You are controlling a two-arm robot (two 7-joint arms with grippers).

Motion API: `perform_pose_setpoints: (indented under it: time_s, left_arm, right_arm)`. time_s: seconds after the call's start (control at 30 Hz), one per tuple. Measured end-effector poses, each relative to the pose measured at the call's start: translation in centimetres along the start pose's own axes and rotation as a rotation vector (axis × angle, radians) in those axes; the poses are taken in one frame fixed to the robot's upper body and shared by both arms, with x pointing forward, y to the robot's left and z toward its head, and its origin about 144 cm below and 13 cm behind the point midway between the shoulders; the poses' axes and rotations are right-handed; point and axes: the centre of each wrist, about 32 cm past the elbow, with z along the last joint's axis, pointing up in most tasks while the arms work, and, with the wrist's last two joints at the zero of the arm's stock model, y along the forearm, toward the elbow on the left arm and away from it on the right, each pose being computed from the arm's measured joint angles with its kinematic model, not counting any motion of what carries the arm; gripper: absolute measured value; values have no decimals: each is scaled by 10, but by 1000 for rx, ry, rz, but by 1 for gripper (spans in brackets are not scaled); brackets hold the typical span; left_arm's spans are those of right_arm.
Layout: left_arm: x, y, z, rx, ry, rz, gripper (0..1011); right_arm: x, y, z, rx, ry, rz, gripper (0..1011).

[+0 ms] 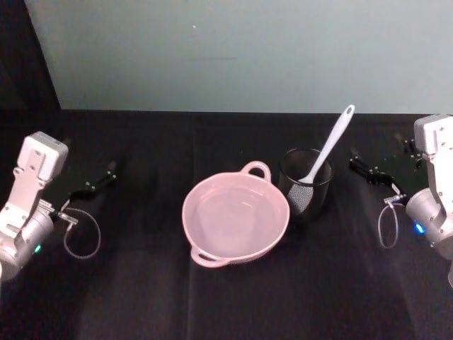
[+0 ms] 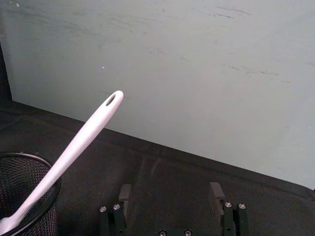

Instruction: Use the one hand to pick up the spoon and stir the clear water in the bowl.

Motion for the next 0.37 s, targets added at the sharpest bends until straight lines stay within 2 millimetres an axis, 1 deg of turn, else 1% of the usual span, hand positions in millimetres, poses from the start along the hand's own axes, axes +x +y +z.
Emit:
perform_pose_setpoints:
  time_s: [0.37]
  left_arm:
    - [0,0,0,0,0,0,1011]
  right_arm:
    - [0,0,0,1,0,0,1004]
